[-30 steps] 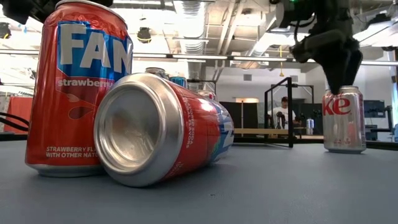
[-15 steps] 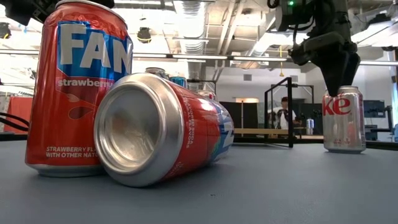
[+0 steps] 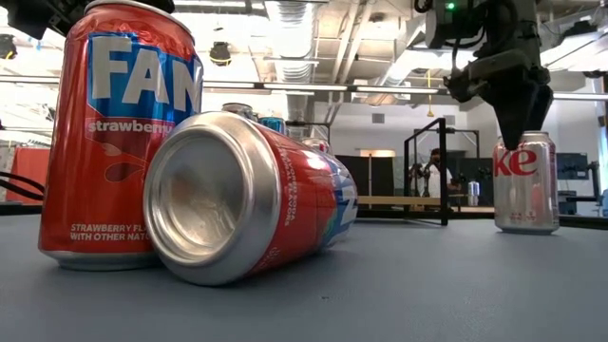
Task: Place canned beverage on shelf
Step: Put the right silver soda can aligned with the other silver soda can on the shelf
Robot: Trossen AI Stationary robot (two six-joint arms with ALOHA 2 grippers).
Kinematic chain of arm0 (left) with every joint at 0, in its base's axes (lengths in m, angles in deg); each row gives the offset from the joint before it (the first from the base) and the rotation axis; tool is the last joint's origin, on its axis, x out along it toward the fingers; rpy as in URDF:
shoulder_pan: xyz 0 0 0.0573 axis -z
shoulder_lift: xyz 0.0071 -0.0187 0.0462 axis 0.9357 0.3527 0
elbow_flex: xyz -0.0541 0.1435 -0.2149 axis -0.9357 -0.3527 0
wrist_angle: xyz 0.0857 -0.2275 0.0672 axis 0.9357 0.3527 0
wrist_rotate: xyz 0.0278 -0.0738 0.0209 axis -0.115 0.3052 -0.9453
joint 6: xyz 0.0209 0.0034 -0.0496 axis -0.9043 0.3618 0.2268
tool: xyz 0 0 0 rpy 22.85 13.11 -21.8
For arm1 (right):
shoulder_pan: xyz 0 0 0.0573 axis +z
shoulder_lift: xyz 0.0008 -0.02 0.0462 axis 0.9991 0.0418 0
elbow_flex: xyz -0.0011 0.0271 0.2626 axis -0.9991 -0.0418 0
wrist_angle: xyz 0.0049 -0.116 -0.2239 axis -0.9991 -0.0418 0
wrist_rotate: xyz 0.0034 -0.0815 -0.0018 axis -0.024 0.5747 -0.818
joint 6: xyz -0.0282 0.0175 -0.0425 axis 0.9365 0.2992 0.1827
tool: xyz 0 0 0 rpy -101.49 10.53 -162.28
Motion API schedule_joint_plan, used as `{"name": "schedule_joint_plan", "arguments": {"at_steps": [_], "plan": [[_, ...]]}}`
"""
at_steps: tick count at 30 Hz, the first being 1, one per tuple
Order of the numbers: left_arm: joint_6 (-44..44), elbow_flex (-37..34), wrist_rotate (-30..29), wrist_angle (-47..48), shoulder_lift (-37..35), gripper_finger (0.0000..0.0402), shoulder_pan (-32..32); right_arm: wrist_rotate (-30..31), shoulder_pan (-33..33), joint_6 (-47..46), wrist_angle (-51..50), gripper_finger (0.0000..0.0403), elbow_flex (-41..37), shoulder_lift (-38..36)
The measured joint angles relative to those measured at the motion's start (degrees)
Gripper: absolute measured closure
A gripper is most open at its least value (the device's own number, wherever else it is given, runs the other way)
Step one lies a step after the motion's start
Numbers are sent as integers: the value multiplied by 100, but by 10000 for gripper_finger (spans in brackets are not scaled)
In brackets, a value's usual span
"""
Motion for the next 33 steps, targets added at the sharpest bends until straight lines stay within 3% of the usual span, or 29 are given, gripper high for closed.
{"name": "schedule_joint_plan", "arguments": {"at_steps": [9, 14, 21, 26, 33], "plan": [[94, 0, -2, -7, 0, 127, 0, -30, 8, 273, -8, 167, 520, -125], [94, 0, 74, -12, 0, 127, 0, 1, 8, 982, -14, 195, 813, -113], [106, 0, 96, -16, 0, 127, 2, 42, -186, 1709, 61, 199, 1364, -106], [138, 0, 35, -23, 0, 127, 2, 97, -330, 2477, 27, 203, 1881, 255], [138, 0, -15, -25, 0, 127, 2, 137, -622, 3770, -52, 203, 2966, 1297]]}}
